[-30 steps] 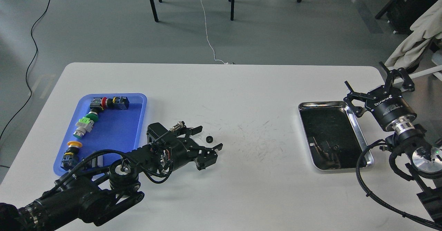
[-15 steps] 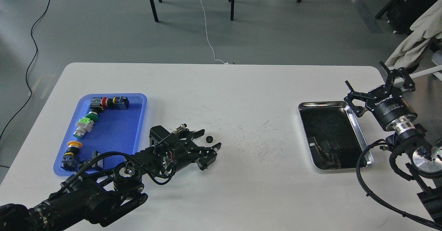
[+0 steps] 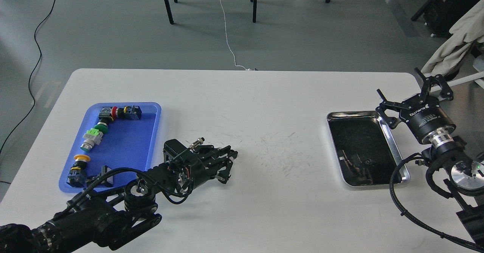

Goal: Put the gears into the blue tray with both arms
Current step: 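Close the left gripper on the black part and lift it, then carry the black part into the blue tray and release it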

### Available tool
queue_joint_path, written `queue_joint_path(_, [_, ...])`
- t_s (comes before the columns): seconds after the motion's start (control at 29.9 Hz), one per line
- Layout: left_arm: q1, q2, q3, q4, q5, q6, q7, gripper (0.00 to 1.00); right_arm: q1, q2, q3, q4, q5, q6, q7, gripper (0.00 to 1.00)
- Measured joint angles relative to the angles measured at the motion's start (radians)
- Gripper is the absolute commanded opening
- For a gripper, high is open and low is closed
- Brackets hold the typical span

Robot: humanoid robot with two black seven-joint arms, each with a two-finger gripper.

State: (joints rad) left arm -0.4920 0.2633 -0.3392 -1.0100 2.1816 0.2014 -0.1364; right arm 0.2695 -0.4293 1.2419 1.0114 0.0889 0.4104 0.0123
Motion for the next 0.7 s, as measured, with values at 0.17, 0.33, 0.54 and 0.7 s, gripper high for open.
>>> queue_joint_path(0.17, [-0.025,0.149,-0.035,-0.124,0.0,0.023,0.013,0.06,0.001,-0.002,-0.006,0.007,0.0,0.003,0.0,0.98])
queue_joint_path(0.33, [-0.062,0.413,-0.056,-0.271,0.0,-0.027,0.025,0.06,0.001,-0.005,-0.007,0.007,0.0,0.004,-0.001,0.98])
queue_joint_path(0.54, [-0.038,0.601,-0.045,-0.293,-0.136,0.002,0.025,0.06,0.022,-0.006,-0.011,0.003,0.0,0.004,-0.002,0.98])
queue_joint_path(0.7, [0.01,0.612,-0.044,-0.217,-0.191,0.032,0.021,0.07,0.024,-0.007,-0.012,0.001,-0.002,0.004,-0.002,0.98])
